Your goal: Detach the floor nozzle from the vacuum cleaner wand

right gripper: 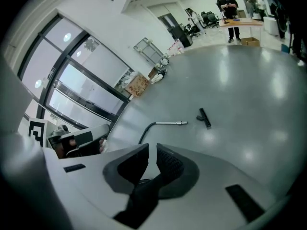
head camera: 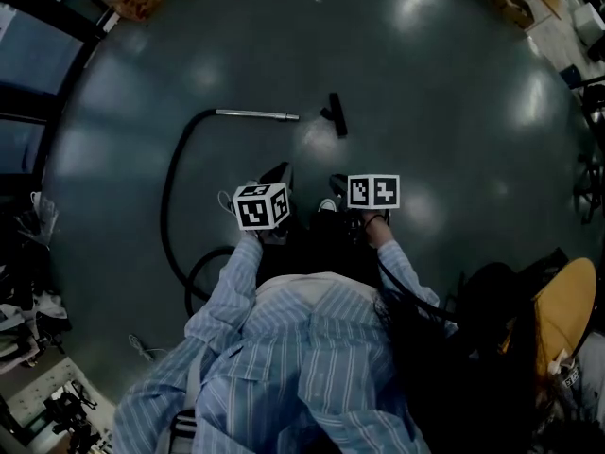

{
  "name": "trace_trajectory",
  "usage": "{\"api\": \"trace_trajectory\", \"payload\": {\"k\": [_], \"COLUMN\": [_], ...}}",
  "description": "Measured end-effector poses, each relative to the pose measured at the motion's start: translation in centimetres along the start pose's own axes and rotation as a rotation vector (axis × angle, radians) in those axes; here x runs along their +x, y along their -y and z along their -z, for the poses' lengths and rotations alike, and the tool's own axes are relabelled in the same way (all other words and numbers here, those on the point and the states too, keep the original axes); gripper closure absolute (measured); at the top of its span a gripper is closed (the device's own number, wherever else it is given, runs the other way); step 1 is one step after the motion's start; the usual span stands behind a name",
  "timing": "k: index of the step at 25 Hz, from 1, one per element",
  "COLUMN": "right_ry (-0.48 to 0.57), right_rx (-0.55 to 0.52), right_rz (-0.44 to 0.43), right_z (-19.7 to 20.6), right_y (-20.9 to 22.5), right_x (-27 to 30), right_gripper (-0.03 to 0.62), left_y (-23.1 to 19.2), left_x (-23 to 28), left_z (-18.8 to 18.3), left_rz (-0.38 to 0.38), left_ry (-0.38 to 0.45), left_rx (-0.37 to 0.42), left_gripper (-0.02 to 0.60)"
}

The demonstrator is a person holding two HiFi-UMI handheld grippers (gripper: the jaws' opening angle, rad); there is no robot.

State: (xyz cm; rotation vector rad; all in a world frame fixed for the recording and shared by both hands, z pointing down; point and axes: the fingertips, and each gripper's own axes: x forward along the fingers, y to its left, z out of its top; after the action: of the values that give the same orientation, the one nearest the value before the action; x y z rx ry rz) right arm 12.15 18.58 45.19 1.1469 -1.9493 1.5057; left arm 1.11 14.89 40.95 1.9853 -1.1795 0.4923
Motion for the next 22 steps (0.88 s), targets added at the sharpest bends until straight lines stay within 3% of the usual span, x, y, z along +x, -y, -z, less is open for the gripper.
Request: {"api": "trace_trajectory", "payload": {"k": [5,13,22], "right_ry": [0.007,0.023,0.036], "right_rx": [-0.028,-0.070,-0.041], "right_rz": [-0.008,-0.012,0.018], "right_z": [1.3,4.6,14.4], "right_y": [-1.8,-6.2,-13.3], "right_x": [0.4,0.8,3.0], "right_gripper": [0.537,0.540,0.549], "left_y": [0.2,-1.8,-8.0], "left_x": [-1.9,-7.7,-17.2], "left_z": [2.2,4.9,11.5], "left_rz": [0.017,0.008,0.004], "left_ry": [-0.013,0.022,0.029], "left_rx": [0.031,0.015,-0.008], "left_gripper": [0.560,0.560,0.560]}}
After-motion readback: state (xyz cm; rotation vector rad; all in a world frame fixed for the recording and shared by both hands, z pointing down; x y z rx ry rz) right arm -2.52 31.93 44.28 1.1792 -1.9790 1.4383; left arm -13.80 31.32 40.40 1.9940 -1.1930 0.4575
